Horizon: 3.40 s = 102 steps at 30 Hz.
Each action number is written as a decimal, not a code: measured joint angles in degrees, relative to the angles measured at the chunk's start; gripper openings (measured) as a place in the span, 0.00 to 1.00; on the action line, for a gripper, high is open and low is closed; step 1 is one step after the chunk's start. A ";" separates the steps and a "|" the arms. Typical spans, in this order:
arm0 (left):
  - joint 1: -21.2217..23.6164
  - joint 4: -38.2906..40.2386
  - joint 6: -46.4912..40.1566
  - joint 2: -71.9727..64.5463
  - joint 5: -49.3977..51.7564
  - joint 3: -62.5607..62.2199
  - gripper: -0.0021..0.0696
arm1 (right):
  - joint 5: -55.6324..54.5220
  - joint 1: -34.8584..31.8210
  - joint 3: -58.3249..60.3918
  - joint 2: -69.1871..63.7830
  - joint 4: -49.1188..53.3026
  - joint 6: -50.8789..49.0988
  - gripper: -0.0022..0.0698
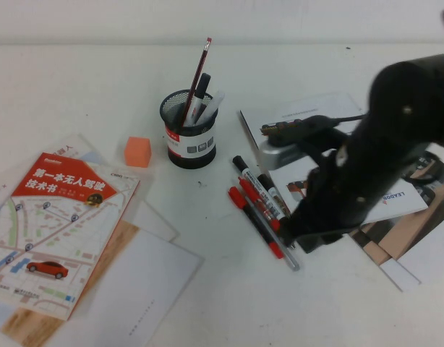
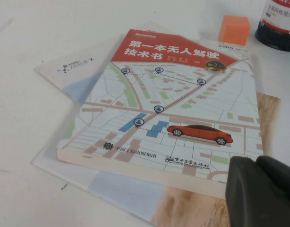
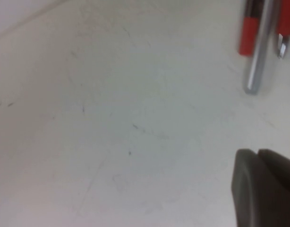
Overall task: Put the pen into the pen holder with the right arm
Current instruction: Pick up the pen on the table, then place the pen onto the pen holder
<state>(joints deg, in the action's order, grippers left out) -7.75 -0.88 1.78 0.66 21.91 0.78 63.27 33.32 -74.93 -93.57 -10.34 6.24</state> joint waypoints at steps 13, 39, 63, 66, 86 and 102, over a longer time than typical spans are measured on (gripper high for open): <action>0.00 0.00 0.00 0.00 0.00 0.00 0.02 | 5.76 2.32 -15.71 -16.61 3.67 -1.39 0.05; 0.00 0.00 0.00 0.00 0.00 0.00 0.02 | 6.53 3.58 -30.41 -32.43 8.81 -3.40 0.40; 0.00 0.00 0.00 0.00 0.00 0.00 0.02 | 4.89 3.58 -30.76 -33.83 8.46 -3.48 0.12; 0.00 0.00 0.00 0.00 0.00 0.00 0.02 | 0.34 3.58 -29.97 -32.13 5.71 -3.37 0.12; 0.00 0.00 0.00 0.00 0.00 0.00 0.02 | -44.95 3.84 -9.91 -15.39 -34.57 42.66 0.12; 0.00 0.00 0.00 0.00 0.00 0.00 0.02 | -98.12 1.63 -10.09 -23.61 28.73 -29.08 0.12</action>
<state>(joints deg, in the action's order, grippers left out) -7.75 -0.88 1.78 0.66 21.91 0.78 -34.85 34.94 -85.03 -117.18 18.39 -22.84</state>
